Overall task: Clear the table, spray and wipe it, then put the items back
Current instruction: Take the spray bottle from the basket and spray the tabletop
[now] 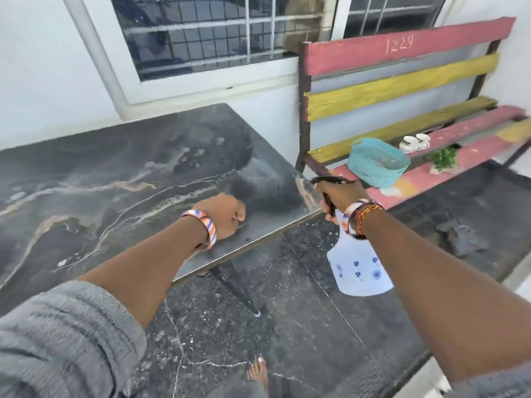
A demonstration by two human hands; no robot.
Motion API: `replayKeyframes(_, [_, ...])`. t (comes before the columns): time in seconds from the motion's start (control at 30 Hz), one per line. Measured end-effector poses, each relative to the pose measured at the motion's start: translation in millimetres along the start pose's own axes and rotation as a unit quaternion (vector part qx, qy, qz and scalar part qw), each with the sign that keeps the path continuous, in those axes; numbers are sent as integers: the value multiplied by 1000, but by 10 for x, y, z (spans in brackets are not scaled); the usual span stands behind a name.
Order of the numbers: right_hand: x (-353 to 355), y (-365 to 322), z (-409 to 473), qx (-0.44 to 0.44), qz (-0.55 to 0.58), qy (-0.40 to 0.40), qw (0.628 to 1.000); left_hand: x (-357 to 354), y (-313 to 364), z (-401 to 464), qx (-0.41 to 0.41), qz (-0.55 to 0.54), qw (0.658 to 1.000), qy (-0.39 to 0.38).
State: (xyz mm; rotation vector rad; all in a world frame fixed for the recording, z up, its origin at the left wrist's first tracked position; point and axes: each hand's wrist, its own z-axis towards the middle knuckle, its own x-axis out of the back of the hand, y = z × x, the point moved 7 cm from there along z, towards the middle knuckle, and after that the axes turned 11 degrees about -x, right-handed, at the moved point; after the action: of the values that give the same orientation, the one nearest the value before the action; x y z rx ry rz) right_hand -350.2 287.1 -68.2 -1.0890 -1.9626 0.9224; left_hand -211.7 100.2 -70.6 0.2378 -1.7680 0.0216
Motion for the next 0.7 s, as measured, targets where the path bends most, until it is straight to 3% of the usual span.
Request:
replayKeyframes(0.13, [164,-141,400,-39,71,-91,993,160,132,678,-20,10,999,24])
replayKeyframes(0.23, [428,-294,748,-60,61,-103,991,279,315,1282,-49,44,998,10])
replayKeyframes(0.4, [1092,-740,1488,-8,26,-3,1000,561,749,2498,-107,2,994,7])
replayKeyframes(0.57, [1789,-1140,2176,29,86,91,992,770,1299,3513,-170,-6,985,-10])
replayKeyframes(0.7, [2243,-1302,2676,24,134,157,978,694,1495,4157,-174,-15,983,-58])
